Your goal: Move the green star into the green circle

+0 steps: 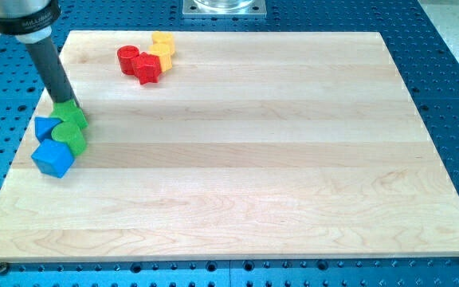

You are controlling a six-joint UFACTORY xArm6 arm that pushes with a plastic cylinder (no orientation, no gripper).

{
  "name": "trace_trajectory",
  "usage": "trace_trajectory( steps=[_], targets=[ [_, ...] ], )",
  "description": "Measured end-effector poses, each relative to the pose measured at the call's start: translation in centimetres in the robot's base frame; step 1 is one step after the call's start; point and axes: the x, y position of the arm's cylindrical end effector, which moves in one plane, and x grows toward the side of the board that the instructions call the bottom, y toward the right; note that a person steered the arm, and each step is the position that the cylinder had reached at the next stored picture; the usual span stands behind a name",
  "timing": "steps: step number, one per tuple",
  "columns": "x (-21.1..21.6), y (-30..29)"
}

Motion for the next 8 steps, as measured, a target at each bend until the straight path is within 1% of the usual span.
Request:
trace_trajectory(
  steps=[1, 3, 5, 7, 8],
  targets=[
    [3.0, 0.0],
    [6.8, 0.0],
    [3.0, -0.3],
    [4.8, -4.4],
    [8.0, -4.9]
  ],
)
